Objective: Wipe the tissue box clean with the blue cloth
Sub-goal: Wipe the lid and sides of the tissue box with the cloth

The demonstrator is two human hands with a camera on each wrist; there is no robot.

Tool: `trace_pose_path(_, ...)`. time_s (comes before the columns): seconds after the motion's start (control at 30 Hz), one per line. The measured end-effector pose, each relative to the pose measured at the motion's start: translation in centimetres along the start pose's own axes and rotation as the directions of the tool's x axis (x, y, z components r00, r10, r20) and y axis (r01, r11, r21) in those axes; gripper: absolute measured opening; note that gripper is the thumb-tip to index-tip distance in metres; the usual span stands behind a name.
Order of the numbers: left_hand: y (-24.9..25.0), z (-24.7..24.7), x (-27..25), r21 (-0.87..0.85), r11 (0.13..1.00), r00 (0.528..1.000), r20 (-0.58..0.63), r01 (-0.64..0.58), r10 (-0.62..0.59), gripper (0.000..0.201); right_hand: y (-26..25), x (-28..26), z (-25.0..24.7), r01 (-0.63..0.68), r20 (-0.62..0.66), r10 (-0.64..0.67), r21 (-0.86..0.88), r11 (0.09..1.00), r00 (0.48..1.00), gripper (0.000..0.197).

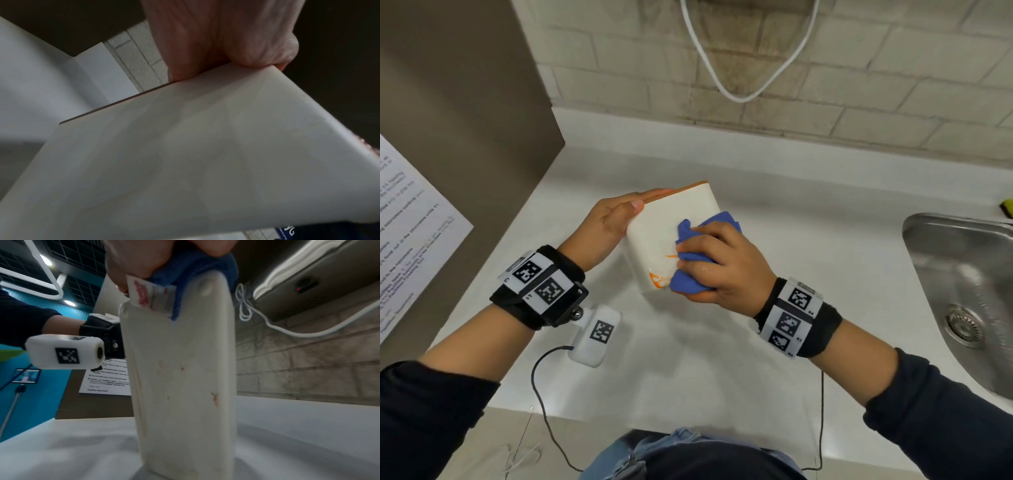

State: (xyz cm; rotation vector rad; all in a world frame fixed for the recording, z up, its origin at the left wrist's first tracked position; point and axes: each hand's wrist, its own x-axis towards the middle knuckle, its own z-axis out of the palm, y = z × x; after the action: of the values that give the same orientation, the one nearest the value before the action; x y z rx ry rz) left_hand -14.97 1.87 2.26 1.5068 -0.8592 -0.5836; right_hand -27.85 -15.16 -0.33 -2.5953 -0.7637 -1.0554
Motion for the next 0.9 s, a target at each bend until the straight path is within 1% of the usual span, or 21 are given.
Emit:
trace_pose_path(0.1,-0.2,0.0,0.0,0.003,1.000,1.000,-0.001,-0.005,0.005,0.037,0.8,-1.4,-0.5,-0.046,-0.020,0.045,-0.047,0.998,0.999,0.020)
trace_pose_path(0.17,-0.3,0.1,0.0,0.017,1.000,1.000,-0.001,-0.012,0.012,0.041,1.3,-2.0,-1.0,-0.101,-0.036,0.099,-0.063,0.993,0.994,0.022)
trace_pose_path(0.23,-0.4,0.2,-0.1,0.034,0.999,1.000,0.002,-0.016,0.016,0.042,1.8,-2.2,-1.9,-0.232,-0.037,0.230,-0.063,0.971,0.972,0.023)
trace_pose_path(0.27,-0.4,0.2,-0.2,0.040,0.999,1.000,0.002,-0.021,0.021,0.043,1.7,-2.0,-2.7,-0.354,-0.050,0.352,-0.021,0.935,0.935,0.026)
trace_pose_path(0.3,-0.4,0.3,-0.2,0.050,0.998,1.000,-0.001,-0.027,0.028,0.044,1.6,-1.8,-3.4,-0.496,-0.067,0.501,0.077,0.865,0.863,0.027)
trace_pose_path(0.33,-0.4,0.4,-0.3,0.061,0.998,0.999,-0.001,-0.034,0.034,0.046,1.2,-1.5,-4.0,-0.620,-0.085,0.652,0.237,0.748,0.754,0.026)
trace_pose_path(0.37,-0.4,0.5,-0.3,0.075,0.996,0.999,0.001,-0.041,0.041,0.048,0.6,-0.9,-4.4,-0.658,-0.086,0.762,0.449,0.605,0.642,0.022)
trace_pose_path(0.4,-0.4,0.5,-0.3,0.084,0.995,0.999,0.003,-0.046,0.046,0.047,0.0,-0.3,-4.5,-0.615,-0.087,0.821,0.619,0.488,0.564,0.017)
trace_pose_path(0.43,-0.4,0.5,-0.3,0.086,0.995,0.999,0.002,-0.045,0.045,0.046,-0.7,0.3,-4.4,-0.550,-0.112,0.837,0.706,0.447,0.536,0.013)
trace_pose_path(0.47,-0.3,0.4,-0.3,0.083,0.996,0.999,0.000,-0.039,0.039,0.043,-1.3,1.1,-4.1,-0.506,-0.151,0.820,0.721,0.473,0.551,0.013)
trace_pose_path(0.5,-0.2,0.3,-0.2,0.078,0.996,0.999,-0.006,-0.032,0.033,0.041,-1.8,1.6,-3.5,-0.484,-0.174,0.785,0.702,0.523,0.595,0.014)
trace_pose_path(0.53,-0.1,0.2,-0.1,0.070,0.997,1.000,-0.014,-0.023,0.024,0.040,-2.2,1.8,-2.7,-0.508,-0.164,0.747,0.638,0.578,0.644,0.017)
trace_pose_path(0.57,-0.1,0.1,-0.1,0.060,0.998,1.000,-0.027,-0.011,0.012,0.038,-2.6,1.9,-1.7,-0.562,-0.118,0.722,0.548,0.620,0.682,0.022)
trace_pose_path(0.6,-0.1,0.1,0.0,0.055,0.998,0.999,-0.039,0.000,0.002,0.037,-2.9,1.9,-0.8,-0.608,-0.078,0.704,0.443,0.659,0.706,0.026)
trace_pose_path(0.63,0.0,0.0,0.1,0.052,0.999,0.999,-0.051,0.008,-0.006,0.036,-3.2,1.8,-0.1,-0.635,-0.058,0.695,0.357,0.685,0.717,0.027)
trace_pose_path(0.67,0.0,0.0,0.1,0.053,0.998,0.998,-0.065,0.017,-0.014,0.035,-3.4,1.8,0.5,-0.648,-0.062,0.697,0.316,0.693,0.714,0.027)
trace_pose_path(0.73,0.1,-0.2,0.3,0.059,0.998,0.996,-0.091,0.031,-0.025,0.036,-3.6,2.3,1.0,-0.655,-0.102,0.728,0.365,0.661,0.678,0.025)
trace_pose_path(0.77,0.0,-0.4,0.3,0.057,0.998,0.994,-0.103,0.039,-0.033,0.036,-3.6,2.6,1.1,-0.648,-0.108,0.737,0.403,0.646,0.667,0.026)
trace_pose_path(0.8,0.0,-0.5,0.4,0.052,0.998,0.993,-0.110,0.043,-0.037,0.035,-3.6,2.9,1.3,-0.638,-0.100,0.735,0.427,0.641,0.671,0.029)
trace_pose_path(0.83,-0.1,-0.7,0.4,0.046,0.998,0.993,-0.113,0.045,-0.040,0.034,-3.7,3.1,1.3,-0.627,-0.082,0.722,0.435,0.646,0.687,0.034)
trace_pose_path(0.9,-0.2,-0.8,0.5,0.031,0.998,0.993,-0.111,0.052,-0.048,0.035,-4.3,3.6,1.3,-0.575,-0.042,0.662,0.455,0.679,0.748,0.041)
